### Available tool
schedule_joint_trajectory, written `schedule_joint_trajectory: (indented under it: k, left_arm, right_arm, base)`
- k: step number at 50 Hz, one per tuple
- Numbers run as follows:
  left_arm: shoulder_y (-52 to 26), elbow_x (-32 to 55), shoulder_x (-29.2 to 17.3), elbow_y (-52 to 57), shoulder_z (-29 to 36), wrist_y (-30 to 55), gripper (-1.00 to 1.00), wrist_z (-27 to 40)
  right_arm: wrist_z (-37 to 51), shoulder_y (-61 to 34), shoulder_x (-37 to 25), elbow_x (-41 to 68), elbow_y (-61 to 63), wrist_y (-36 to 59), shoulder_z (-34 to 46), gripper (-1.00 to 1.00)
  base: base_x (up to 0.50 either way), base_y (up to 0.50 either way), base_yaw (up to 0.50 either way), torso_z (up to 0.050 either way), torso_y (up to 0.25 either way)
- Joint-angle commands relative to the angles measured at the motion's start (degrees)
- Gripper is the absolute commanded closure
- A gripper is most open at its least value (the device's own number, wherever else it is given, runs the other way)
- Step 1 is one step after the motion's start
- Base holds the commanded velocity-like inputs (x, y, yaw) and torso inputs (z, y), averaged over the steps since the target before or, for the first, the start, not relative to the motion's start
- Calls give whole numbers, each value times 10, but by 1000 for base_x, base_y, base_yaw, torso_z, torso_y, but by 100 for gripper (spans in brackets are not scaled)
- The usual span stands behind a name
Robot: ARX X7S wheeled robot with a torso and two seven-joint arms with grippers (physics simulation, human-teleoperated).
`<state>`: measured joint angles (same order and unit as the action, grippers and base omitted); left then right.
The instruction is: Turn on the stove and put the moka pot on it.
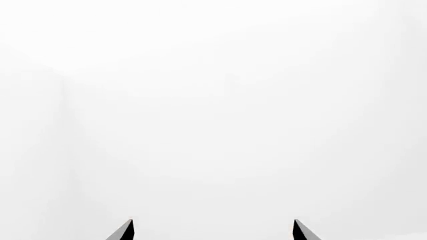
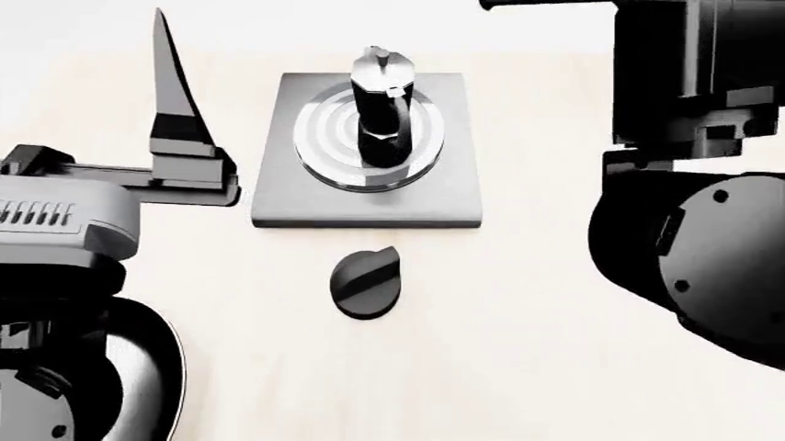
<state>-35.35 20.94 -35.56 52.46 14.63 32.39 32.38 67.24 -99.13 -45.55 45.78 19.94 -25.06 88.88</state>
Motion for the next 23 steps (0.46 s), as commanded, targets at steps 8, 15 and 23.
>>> schedule_joint_trajectory:
  k: [8, 15, 23]
  left_arm:
    - [-108, 106, -88, 75, 10, 53, -100, 91]
    - [-219, 195, -187, 75, 131, -2, -100, 214]
    - [-356, 234, -274, 75, 315, -89, -100, 319]
  right_arm:
    - [117, -109, -175, -8, 255, 141, -33, -100]
    - [132, -130, -217, 5, 314, 159, -48, -100]
    - [140, -143, -259, 15, 362, 167, -61, -100]
  base:
    - [0, 0, 0, 0, 0]
    - [0, 0, 0, 0, 0]
    - [0, 0, 0, 0, 0]
